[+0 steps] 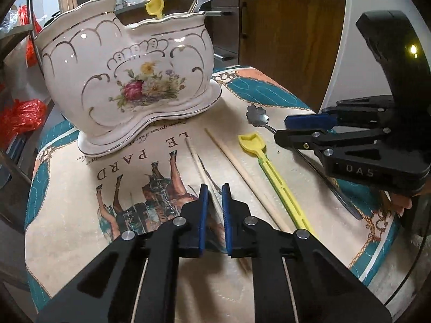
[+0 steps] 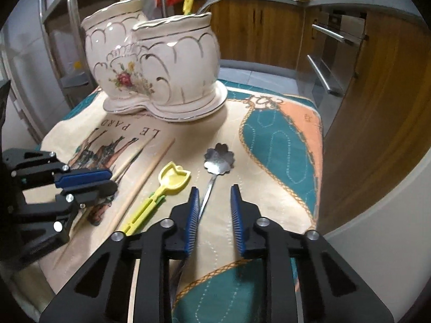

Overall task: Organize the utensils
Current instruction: 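Grasp a wooden chopstick with the left tool while the right tool grasps the silver spoon, then carry the chopstick to the tall compartment while the right tool carries the spoon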

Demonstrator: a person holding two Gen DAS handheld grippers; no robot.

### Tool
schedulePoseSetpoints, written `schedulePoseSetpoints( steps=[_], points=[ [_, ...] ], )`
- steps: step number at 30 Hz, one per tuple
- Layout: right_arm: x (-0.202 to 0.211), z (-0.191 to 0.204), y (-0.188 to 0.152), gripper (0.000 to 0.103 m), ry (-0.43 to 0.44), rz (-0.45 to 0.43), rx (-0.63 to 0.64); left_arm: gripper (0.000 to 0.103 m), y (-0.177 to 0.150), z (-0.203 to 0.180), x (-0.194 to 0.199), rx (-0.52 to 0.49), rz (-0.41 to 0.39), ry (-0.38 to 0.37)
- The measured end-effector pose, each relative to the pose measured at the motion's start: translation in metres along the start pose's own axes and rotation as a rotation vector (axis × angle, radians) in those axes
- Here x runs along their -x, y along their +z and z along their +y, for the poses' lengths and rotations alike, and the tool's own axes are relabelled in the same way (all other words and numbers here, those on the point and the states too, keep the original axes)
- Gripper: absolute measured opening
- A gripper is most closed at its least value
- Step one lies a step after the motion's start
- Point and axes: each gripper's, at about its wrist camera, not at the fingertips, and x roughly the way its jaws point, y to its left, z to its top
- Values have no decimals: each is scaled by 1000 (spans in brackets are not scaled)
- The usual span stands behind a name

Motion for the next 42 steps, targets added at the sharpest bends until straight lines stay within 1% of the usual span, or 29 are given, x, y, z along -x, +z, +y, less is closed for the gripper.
schedulePoseSetpoints(
  steps=[2,4,7,9,12,14,16,19,22,23,25,28,31,32,34,36,38,42],
  points=[
    [-1,2,-1,10,17,2,8,9,0,5,1,-20,2,-1],
    [0,5,-1,8,17,3,28,6,-1,11,2,-42,8,7],
    [4,8,-2,4,27,6,91,5,-3,20,5,-60,22,5],
    [4,10,-4,5,31,19,120,5,-3,25,6,-63,27,-1],
    [3,10,-3,5,20,25,122,5,-3,26,7,-60,26,-4],
    [2,8,-2,9,17,25,114,6,-4,26,8,-60,23,1],
    [1,5,-1,11,26,22,102,8,-2,26,6,-45,20,-5],
    [-1,3,-1,10,31,8,95,10,0,24,2,-22,11,-7],
    [-1,2,-2,4,53,6,80,9,1,23,0,-4,-3,-4],
    [-1,3,-2,4,51,2,80,9,1,23,0,-6,-6,-2],
    [1,5,-2,4,45,-12,83,4,0,21,0,-16,-11,-3],
    [12,5,1,4,49,-82,84,4,-2,23,5,-18,-27,-13],
    [28,5,4,4,58,-167,76,4,-1,25,15,-14,-75,-16],
    [35,4,5,4,59,-212,71,4,-1,26,19,-14,-94,-18],
    [47,3,6,4,68,-282,58,4,-1,28,33,-17,-155,-15],
    [56,2,8,4,79,-337,53,4,-1,30,46,-14,-213,6],
    [65,3,8,4,85,-392,52,4,0,32,58,-8,-265,11],
    [81,6,9,4,97,-506,37,4,2,31,86,-10,-404,36]
  ],
)
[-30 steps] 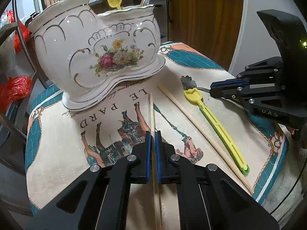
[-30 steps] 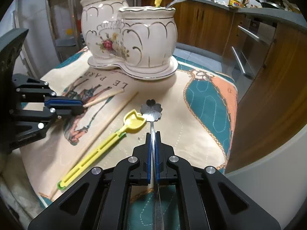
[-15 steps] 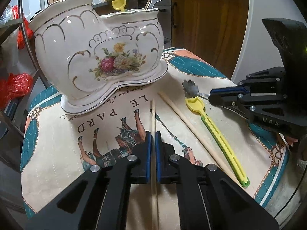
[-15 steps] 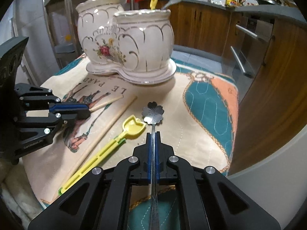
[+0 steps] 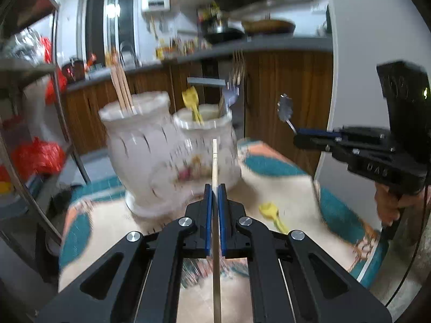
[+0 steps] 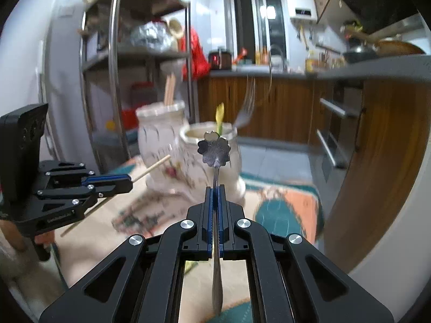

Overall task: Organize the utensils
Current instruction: 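Carry the chopstick to the tall compartment while the right tool carries the spoon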

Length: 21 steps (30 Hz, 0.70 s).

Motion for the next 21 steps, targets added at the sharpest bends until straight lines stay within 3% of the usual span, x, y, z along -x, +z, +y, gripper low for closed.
schedulePoseSetpoints(
  steps=[3,8,17,21],
  points=[
    [6,7,5,4,-3,-68,7,4,9,6,11,16,-65,5],
    [7,11,11,2,-4,-110,-5,4,16,16,21,46,-137,13],
    [13,18,18,2,8,-134,6,4,18,27,25,78,-160,9],
    [17,20,35,2,14,-179,0,4,32,36,33,114,-208,14]
  ],
)
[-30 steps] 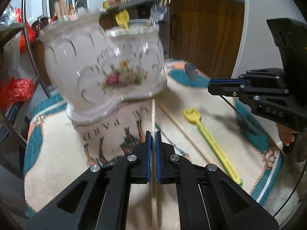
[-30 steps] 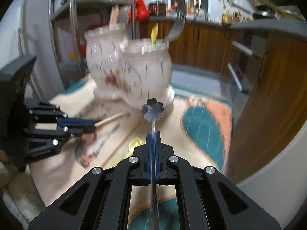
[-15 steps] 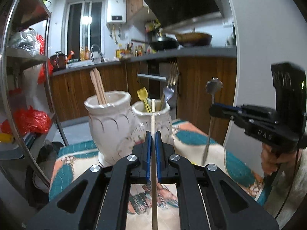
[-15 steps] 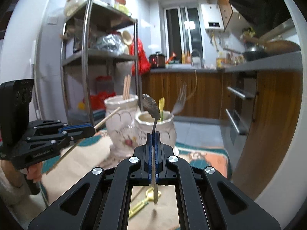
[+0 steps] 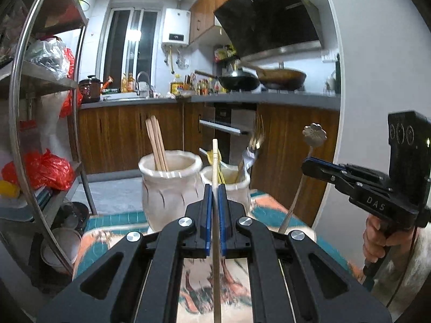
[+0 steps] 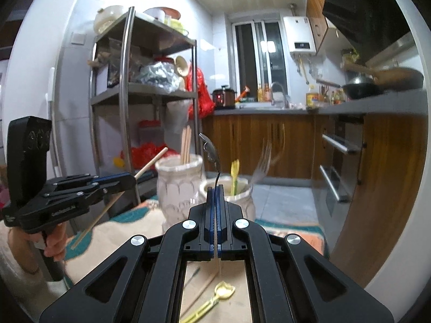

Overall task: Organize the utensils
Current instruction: 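Carry the chopstick to the tall compartment while the right tool carries the spoon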

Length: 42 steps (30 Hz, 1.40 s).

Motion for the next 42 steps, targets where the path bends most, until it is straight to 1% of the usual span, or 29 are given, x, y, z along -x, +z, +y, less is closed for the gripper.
schedulePoseSetpoints(
  steps=[4,6,8,11,13,16,19,23,25,28,34,36,38,40,42],
  points=[
    [-3,-3,20,2,25,-63,-36,4,30,19,7,75,-84,-3],
    [-7,-4,33,2,31,-102,-38,4,46,29,6,90,-130,10],
    [-12,-6,44,2,32,-134,-45,4,61,39,-2,115,-169,9],
    [-19,-11,56,2,25,-176,-68,4,78,54,-18,179,-202,-12],
    [-25,-18,62,2,10,-203,-93,4,87,63,-34,223,-218,-8],
    [-33,-24,62,2,-16,-216,-100,4,96,67,-50,251,-264,-2],
    [-44,-31,53,2,-11,-189,-108,4,99,64,-69,244,-296,24],
    [-58,-36,42,2,0,-136,-121,4,101,61,-99,207,-292,76],
    [-65,-39,37,2,15,-110,-132,4,99,65,-109,202,-280,89],
    [-72,-40,30,2,13,-81,-137,4,92,68,-119,205,-257,102],
    [-87,-40,19,2,17,-17,-154,4,75,66,-115,184,-251,123],
    [-89,-39,16,2,20,0,-156,4,69,66,-112,191,-240,119],
    [-91,-38,12,2,21,19,-154,4,62,65,-106,192,-224,125],
    [-93,-37,9,2,20,35,-152,4,54,63,-99,189,-209,115],
    [-96,-36,7,2,18,49,-155,4,45,61,-93,183,-181,112]
  ],
)
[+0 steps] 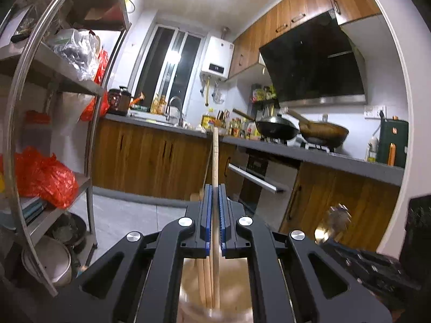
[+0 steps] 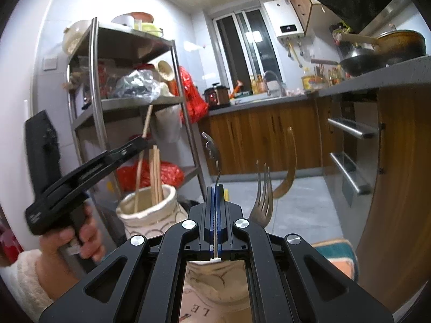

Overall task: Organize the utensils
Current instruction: 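Release the chopstick into the tall compartment while the right tool drops the spoon, then move both open tools back down to the last chopstick and the yellow tongs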

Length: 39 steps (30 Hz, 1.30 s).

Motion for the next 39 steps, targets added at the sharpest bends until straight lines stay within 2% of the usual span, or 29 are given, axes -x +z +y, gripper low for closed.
schedulePoseSetpoints(
  steps=[8,16,18,20,21,22,23,24,29,31,33,35,37,39],
  points=[
    [-4,0,-8,2,-38,35,2,4,-20,1,24,-16,86,4],
    [-2,-4,-9,3,-57,32,-10,4,-31,7,28,-10,133,39],
    [0,-2,-10,8,-49,30,-5,6,-31,7,29,-14,139,34],
    [4,0,-11,25,-47,21,-3,8,-32,5,32,-28,137,35],
    [6,1,-12,27,-51,18,3,18,-33,4,34,-38,131,41],
    [8,3,-12,28,-56,15,10,31,-33,2,35,-43,127,48],
    [12,5,-12,31,-62,8,18,38,-33,2,38,-45,121,53],
    [16,6,-12,33,-65,-3,22,41,-33,3,41,-44,111,55],
    [40,14,-9,58,-82,-72,41,48,-35,5,54,-47,99,75],
    [46,14,-8,63,-89,-85,33,54,-38,6,57,-47,103,87],
    [53,11,-10,68,-97,-90,15,56,-42,7,61,-38,115,85],
    [59,7,-14,79,-105,-83,2,65,-46,6,65,-36,128,89],
    [64,3,-21,84,-115,-65,-8,79,-52,4,69,-40,138,96],
    [69,0,-27,90,-131,-44,-11,86,-56,1,73,-48,149,99]
  ],
)
